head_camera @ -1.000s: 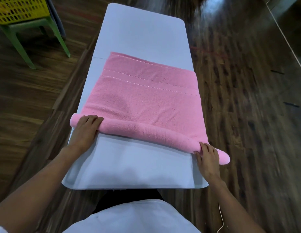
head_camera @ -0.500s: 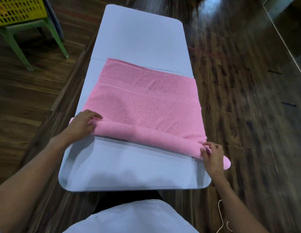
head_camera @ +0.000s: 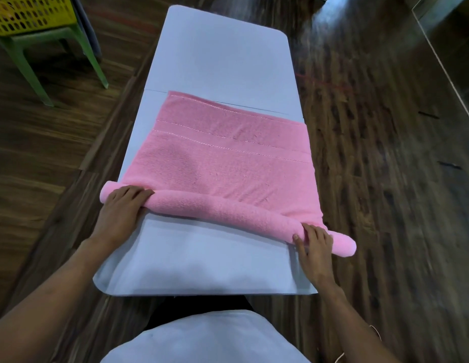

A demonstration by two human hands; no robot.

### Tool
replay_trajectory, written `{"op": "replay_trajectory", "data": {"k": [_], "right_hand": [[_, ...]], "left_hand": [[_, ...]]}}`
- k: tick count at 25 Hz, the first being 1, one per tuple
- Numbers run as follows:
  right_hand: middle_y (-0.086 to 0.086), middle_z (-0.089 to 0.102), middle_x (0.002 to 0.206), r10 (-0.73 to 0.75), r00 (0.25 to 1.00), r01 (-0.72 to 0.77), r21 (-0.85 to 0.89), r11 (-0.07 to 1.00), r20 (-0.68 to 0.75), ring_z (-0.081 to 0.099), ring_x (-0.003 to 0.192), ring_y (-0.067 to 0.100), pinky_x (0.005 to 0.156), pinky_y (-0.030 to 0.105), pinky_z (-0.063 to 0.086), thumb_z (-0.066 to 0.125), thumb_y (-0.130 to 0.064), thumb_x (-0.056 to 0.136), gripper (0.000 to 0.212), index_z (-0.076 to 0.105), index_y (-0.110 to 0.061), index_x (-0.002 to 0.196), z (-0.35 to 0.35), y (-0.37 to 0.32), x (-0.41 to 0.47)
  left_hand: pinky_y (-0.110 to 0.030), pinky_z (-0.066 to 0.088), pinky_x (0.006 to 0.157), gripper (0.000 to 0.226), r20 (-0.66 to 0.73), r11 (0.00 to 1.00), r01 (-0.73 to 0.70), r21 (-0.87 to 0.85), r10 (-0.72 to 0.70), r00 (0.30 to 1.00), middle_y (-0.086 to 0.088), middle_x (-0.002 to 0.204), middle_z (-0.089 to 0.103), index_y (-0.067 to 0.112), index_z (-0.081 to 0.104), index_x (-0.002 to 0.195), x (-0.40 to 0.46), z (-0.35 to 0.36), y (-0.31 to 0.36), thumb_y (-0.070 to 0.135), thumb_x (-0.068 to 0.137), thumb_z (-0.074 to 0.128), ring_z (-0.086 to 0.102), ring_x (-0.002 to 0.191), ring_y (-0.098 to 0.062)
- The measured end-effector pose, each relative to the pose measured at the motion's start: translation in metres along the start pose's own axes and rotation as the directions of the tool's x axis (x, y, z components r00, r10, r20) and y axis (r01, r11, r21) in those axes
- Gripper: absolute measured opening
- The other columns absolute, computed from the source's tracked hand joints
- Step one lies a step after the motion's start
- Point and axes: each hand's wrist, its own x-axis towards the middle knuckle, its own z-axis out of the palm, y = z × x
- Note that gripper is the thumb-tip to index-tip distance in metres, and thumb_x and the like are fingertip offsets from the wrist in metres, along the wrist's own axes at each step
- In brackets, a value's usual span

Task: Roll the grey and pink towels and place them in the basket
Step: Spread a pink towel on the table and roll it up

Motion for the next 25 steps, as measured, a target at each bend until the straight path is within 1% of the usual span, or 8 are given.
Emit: {"op": "replay_trajectory", "data": {"k": [2, 3, 6, 9, 13, 16, 22, 25], "right_hand": [[0.009, 0.06, 0.13, -0.026, 1.0, 0.026, -0.018, 0.999, 0.018, 0.054, 0.118, 0.03, 0.105, 0.058, 0.039, 0.034, -0.051, 0.097, 0.052, 0.055, -0.014, 0.126, 0.005, -0.003, -0.006], [0.009, 0.06, 0.13, -0.038, 0.999, 0.038, -0.029, 0.999, 0.019, 0.054, 0.12, 0.029, 0.107, 0.058, 0.037, 0.034, -0.05, 0.097, 0.052, 0.056, -0.014, 0.127, 0.006, -0.003, -0.008], [0.009, 0.063, 0.126, -0.034, 0.999, 0.034, -0.003, 0.999, -0.013, 0.058, 0.114, 0.03, 0.103, 0.06, 0.041, 0.038, -0.048, 0.096, 0.045, 0.055, -0.018, 0.124, 0.0, -0.004, -0.007], [0.007, 0.063, 0.124, -0.031, 0.999, 0.031, 0.02, 0.999, -0.012, 0.058, 0.113, 0.028, 0.101, 0.061, 0.041, 0.038, -0.046, 0.095, 0.038, 0.053, -0.024, 0.123, -0.005, -0.012, 0.012], [0.006, 0.055, 0.135, -0.014, 0.997, 0.013, 0.007, 1.0, 0.08, 0.046, 0.128, 0.026, 0.111, 0.059, 0.028, 0.037, -0.048, 0.098, 0.045, 0.053, -0.022, 0.131, 0.003, -0.046, 0.05], [0.005, 0.05, 0.139, -0.042, 0.991, 0.04, 0.014, 0.999, 0.127, 0.04, 0.132, 0.022, 0.111, 0.054, 0.028, 0.028, -0.059, 0.095, 0.055, 0.048, -0.027, 0.134, 0.01, -0.068, 0.074], [0.007, 0.039, 0.15, -0.013, 0.983, 0.006, 0.038, 0.999, 0.182, 0.026, 0.142, 0.022, 0.116, 0.049, 0.02, 0.042, -0.05, 0.098, 0.052, 0.044, -0.023, 0.142, 0.018, -0.087, 0.132], [0.011, 0.027, 0.155, 0.044, 0.982, -0.056, 0.065, 0.996, 0.186, 0.017, 0.147, 0.024, 0.119, 0.05, 0.014, 0.043, -0.049, 0.098, 0.054, 0.039, -0.022, 0.145, 0.019, -0.083, 0.171]], "left_hand": [[-0.052, 0.043, 0.096, 0.036, -0.01, 0.999, 0.034, -0.02, -0.034, 0.999, -0.014, 0.12, 0.062, 0.01, 0.061, 0.123, -0.015, -0.002, -0.006, 0.02, 0.089, 0.056, 0.053, 0.113, -0.035], [-0.051, 0.043, 0.097, 0.037, -0.002, 0.999, 0.034, -0.024, -0.034, 0.999, -0.014, 0.121, 0.061, 0.011, 0.061, 0.124, -0.02, -0.004, -0.007, 0.021, 0.088, 0.057, 0.053, 0.113, -0.034], [-0.049, 0.04, 0.1, 0.053, 0.041, 0.999, 0.021, -0.036, -0.02, 0.999, -0.012, 0.124, 0.059, 0.011, 0.058, 0.126, -0.022, -0.009, -0.002, 0.037, 0.082, 0.046, 0.054, 0.112, -0.032], [-0.047, 0.028, 0.11, 0.06, 0.029, 0.998, 0.015, -0.065, -0.013, 0.999, -0.011, 0.134, 0.054, 0.011, 0.053, 0.133, -0.01, -0.006, 0.016, 0.045, 0.087, 0.039, 0.048, 0.124, -0.031], [-0.05, 0.027, 0.111, 0.059, 0.011, 0.99, 0.055, -0.131, -0.054, 0.998, -0.013, 0.141, 0.05, 0.01, 0.05, 0.137, 0.027, 0.009, 0.055, 0.046, 0.096, 0.028, 0.042, 0.134, -0.031], [-0.05, 0.031, 0.109, 0.057, 0.02, 0.99, 0.061, -0.13, -0.059, 0.998, -0.016, 0.14, 0.051, 0.008, 0.051, 0.135, 0.056, 0.021, 0.081, 0.043, 0.097, 0.028, 0.042, 0.134, -0.033], [-0.047, 0.029, 0.11, 0.059, 0.059, 0.99, 0.036, -0.135, -0.028, 0.998, -0.017, 0.143, 0.047, 0.007, 0.048, 0.137, 0.121, 0.04, 0.105, 0.043, 0.097, 0.025, 0.037, 0.137, -0.033], [-0.046, 0.024, 0.115, 0.053, 0.027, 0.991, 0.025, -0.129, -0.022, 0.999, -0.017, 0.151, 0.036, 0.008, 0.041, 0.142, 0.164, 0.048, 0.112, 0.038, 0.101, 0.029, 0.027, 0.143, -0.031]]}}
